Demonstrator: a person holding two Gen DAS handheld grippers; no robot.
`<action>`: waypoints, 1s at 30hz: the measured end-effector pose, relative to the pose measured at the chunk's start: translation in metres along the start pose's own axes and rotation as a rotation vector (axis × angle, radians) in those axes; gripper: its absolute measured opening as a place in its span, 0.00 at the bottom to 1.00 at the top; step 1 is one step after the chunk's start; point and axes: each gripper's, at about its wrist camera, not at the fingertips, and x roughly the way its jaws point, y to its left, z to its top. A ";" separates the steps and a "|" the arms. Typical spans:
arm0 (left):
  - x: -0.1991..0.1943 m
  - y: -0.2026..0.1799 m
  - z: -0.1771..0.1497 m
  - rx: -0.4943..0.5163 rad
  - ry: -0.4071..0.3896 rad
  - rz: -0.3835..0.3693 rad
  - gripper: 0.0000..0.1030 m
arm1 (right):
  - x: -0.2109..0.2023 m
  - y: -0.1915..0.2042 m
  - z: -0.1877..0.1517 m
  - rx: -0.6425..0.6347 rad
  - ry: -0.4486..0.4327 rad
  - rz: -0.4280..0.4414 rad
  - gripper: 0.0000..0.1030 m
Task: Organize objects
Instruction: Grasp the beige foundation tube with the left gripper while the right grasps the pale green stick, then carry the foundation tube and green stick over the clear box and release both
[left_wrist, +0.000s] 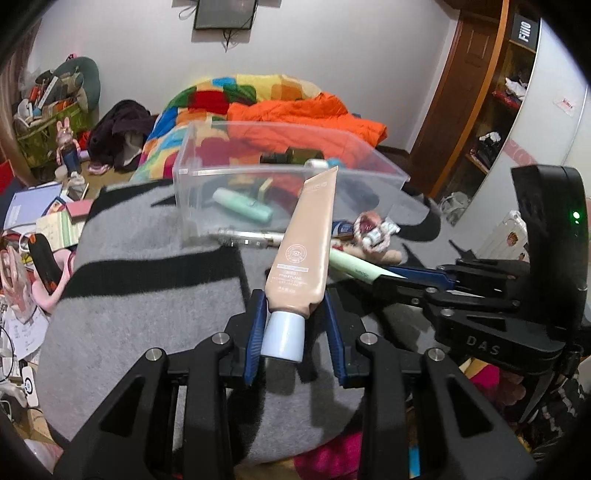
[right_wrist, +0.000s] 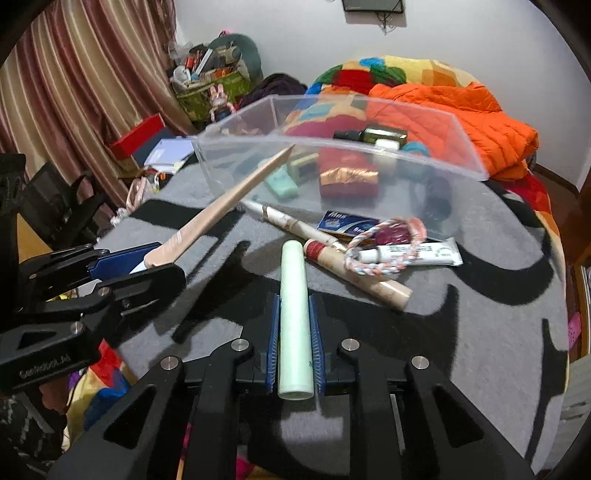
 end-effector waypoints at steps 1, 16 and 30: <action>-0.003 0.000 0.003 -0.002 -0.008 -0.003 0.30 | -0.005 -0.002 0.002 0.007 -0.011 0.000 0.14; -0.014 0.004 0.053 -0.008 -0.119 0.037 0.30 | -0.056 -0.019 0.046 0.031 -0.206 -0.046 0.14; 0.018 0.030 0.112 -0.044 -0.124 0.054 0.30 | -0.049 -0.047 0.104 0.023 -0.274 -0.144 0.14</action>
